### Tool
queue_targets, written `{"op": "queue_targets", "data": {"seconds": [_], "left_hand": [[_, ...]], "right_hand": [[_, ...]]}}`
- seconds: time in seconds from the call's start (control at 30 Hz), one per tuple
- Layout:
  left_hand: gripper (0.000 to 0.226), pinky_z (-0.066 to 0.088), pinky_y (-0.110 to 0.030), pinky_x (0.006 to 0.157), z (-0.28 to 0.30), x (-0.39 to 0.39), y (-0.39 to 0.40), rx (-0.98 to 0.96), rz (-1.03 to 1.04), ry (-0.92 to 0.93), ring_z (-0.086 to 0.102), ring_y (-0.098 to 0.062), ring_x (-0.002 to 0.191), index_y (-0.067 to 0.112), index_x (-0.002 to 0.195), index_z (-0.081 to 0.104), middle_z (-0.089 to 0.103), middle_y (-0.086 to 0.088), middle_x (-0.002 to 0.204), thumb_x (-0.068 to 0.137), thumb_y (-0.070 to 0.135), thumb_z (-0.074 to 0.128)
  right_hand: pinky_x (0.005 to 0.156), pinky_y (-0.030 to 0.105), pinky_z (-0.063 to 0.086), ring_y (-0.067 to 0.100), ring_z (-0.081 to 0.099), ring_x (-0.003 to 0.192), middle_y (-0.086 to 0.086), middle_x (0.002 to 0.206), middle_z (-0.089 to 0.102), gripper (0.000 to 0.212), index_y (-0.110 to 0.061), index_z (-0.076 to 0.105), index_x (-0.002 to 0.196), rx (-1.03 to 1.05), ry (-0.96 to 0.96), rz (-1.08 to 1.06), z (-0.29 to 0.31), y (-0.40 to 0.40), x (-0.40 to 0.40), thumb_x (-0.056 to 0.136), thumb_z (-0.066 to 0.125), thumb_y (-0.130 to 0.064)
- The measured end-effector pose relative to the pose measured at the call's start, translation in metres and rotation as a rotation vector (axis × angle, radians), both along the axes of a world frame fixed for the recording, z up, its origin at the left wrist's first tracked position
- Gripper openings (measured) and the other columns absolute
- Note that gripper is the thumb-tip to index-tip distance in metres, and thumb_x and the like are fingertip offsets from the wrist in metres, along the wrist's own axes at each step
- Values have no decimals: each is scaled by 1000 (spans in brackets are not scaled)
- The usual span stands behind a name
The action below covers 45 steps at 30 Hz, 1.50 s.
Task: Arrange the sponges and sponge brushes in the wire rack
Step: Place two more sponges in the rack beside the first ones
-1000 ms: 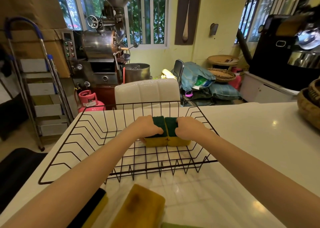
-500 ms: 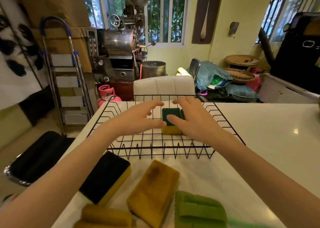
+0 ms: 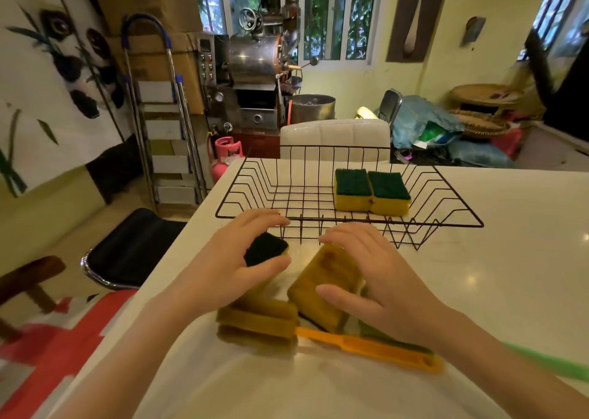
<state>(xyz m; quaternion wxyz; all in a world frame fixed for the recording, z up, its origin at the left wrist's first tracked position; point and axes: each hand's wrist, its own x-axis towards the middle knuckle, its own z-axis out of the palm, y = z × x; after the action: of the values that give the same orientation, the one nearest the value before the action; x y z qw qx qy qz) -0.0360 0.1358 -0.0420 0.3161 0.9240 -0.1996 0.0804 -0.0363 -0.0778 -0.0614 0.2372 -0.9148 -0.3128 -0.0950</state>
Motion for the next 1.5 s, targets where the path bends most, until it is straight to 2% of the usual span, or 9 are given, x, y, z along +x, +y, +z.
{"op": "queue_targets", "data": {"seconds": [0.13, 0.33, 0.57, 0.8, 0.97, 1.07, 1.3, 1.4, 1.5], "left_hand": [[47, 26, 1, 80, -15, 0, 11, 37, 84, 45, 30, 9, 114, 36, 124, 46, 37, 23, 127, 80, 36, 61], [47, 31, -27, 105, -24, 6, 16, 176, 176, 170, 32, -13, 131, 33, 126, 47, 34, 6, 145, 80, 39, 60], [53, 37, -28, 101, -25, 5, 13, 220, 208, 180, 37, -15, 129, 34, 126, 46, 34, 6, 144, 77, 35, 65], [55, 37, -27, 101, -26, 4, 13, 239, 200, 174, 38, -13, 126, 36, 126, 45, 34, 8, 142, 76, 37, 66], [54, 41, -27, 99, -29, 1, 12, 250, 199, 171, 41, -14, 124, 38, 126, 44, 34, 8, 143, 77, 39, 64], [55, 41, -28, 99, -28, 0, 13, 244, 198, 181, 41, -14, 124, 38, 126, 43, 34, 8, 143, 76, 41, 65], [56, 42, -27, 96, -25, 0, 11, 261, 201, 183, 42, -14, 124, 40, 128, 42, 35, 9, 143, 76, 46, 63], [58, 41, -31, 99, -25, 0, 9, 264, 214, 198, 39, -16, 127, 40, 130, 40, 32, 8, 145, 77, 47, 60], [60, 40, -33, 101, -25, 0, 8, 262, 217, 222, 36, -17, 130, 40, 132, 38, 29, 7, 147, 77, 48, 60]], "right_hand": [[105, 28, 35, 5, 30, 125, -14, 137, 38, 74, -37, 34, 131, -98, 90, -37, -1, 3, -3, 68, 37, -74], [108, 33, 35, 10, 26, 130, -13, 144, 27, 76, -38, 28, 133, -232, 238, -82, -5, 9, 0, 69, 56, -67], [100, 33, 42, 13, 29, 127, -13, 144, 24, 82, -39, 25, 133, -245, 288, -90, -7, 10, 4, 65, 64, -62], [83, 32, 47, 18, 54, 101, 2, 119, 56, 45, -31, 51, 115, 101, 570, -142, 27, 10, 6, 79, 50, -57], [106, 36, 39, 36, 52, 118, 22, 129, 53, 47, -7, 42, 131, 256, 929, -294, 40, 22, 38, 96, 30, -36], [75, 46, 59, 34, 68, 85, 17, 94, 68, 58, -10, 54, 116, 293, 1038, -309, 25, 17, 48, 90, 29, -55], [61, 37, 58, 25, 65, 63, 11, 71, 63, 31, -7, 55, 100, 273, 877, -379, 3, 9, 61, 97, 33, -29], [56, 29, 51, 20, 61, 65, 12, 83, 61, 34, -7, 56, 101, 180, 670, -395, -3, 6, 62, 98, 29, -27], [72, 31, 47, 18, 57, 81, 11, 99, 63, 37, -12, 58, 99, 136, 476, -371, -2, 6, 57, 96, 28, -34]]}}
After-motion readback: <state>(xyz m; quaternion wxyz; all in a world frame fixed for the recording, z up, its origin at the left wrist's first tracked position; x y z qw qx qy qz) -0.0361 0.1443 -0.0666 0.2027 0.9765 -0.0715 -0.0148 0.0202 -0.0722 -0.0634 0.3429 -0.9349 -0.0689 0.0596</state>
